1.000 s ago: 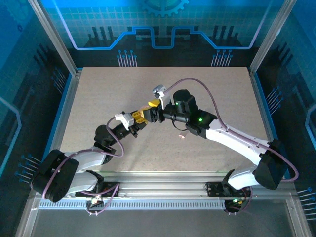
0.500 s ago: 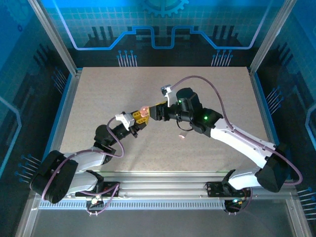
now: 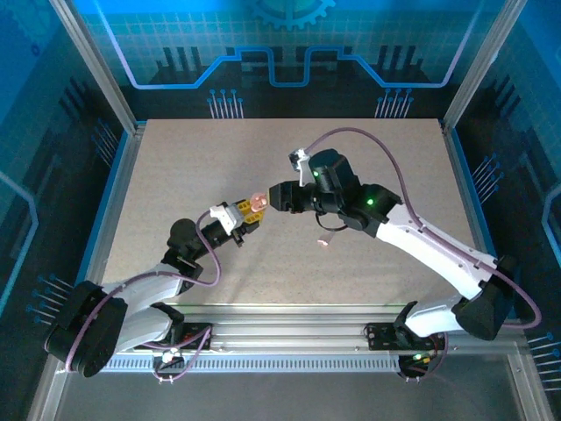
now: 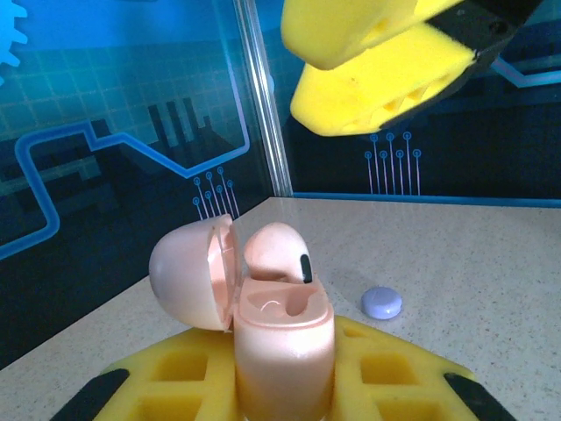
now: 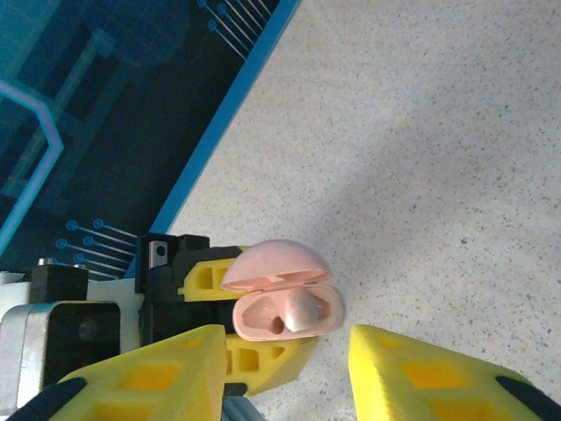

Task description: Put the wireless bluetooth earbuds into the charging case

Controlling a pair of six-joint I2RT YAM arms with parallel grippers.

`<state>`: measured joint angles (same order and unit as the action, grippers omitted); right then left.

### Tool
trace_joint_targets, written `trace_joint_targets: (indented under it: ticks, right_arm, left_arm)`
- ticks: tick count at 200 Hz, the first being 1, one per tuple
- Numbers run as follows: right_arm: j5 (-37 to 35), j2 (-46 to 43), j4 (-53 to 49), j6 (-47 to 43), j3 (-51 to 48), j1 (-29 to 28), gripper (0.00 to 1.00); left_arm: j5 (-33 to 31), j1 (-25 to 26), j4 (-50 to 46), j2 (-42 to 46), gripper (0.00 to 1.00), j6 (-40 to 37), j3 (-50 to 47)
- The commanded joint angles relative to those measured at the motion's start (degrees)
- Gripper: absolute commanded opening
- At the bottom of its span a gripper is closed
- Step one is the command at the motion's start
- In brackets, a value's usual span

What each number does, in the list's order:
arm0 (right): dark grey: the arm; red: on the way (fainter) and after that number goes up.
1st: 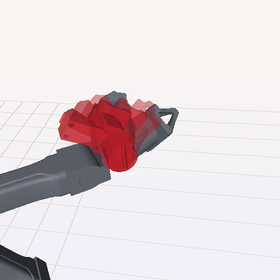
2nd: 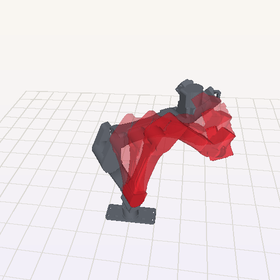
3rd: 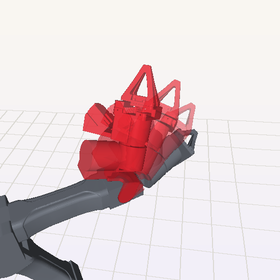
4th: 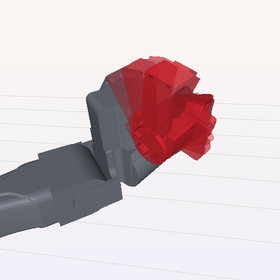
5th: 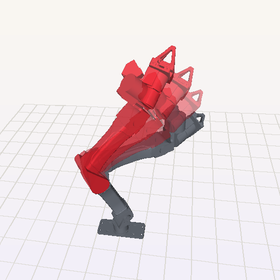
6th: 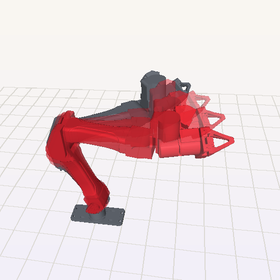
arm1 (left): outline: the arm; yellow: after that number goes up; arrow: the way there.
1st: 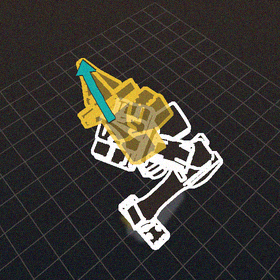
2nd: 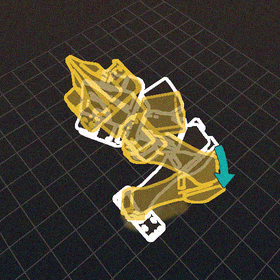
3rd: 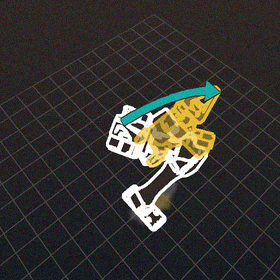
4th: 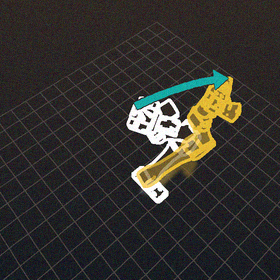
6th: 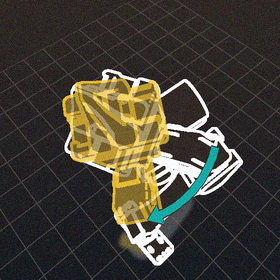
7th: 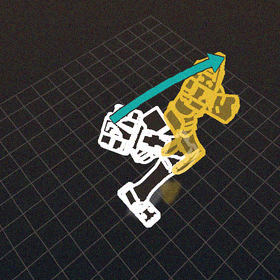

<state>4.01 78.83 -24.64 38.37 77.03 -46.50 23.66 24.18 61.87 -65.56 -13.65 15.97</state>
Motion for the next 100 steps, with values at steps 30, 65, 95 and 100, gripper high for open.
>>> trace_joint_targets:
  ticks: [30,65,95,100]
  right_arm:
    - [0.48,3.12,-4.04,-0.49,3.16,-0.98,0.39]
    - [0.95,4.54,-4.54,-0.84,3.91,-1.22,0.38]
    - [1.85,5.76,-4.36,-1.01,4.52,-1.36,0.36]
    - [1.88,5.89,-4.32,-1.06,4.61,-1.39,0.35]
  left_arm:
    - [-0.98,0.39,-0.47,0.87,0.22,-2.13,1.61]
    - [-1.07,0.42,-0.58,1.14,0.22,-2.18,1.57]
    - [-1.07,0.38,-0.60,1.20,0.22,-2.18,1.59]
    - [-1.07,0.41,-0.58,1.20,0.22,-2.18,1.60]
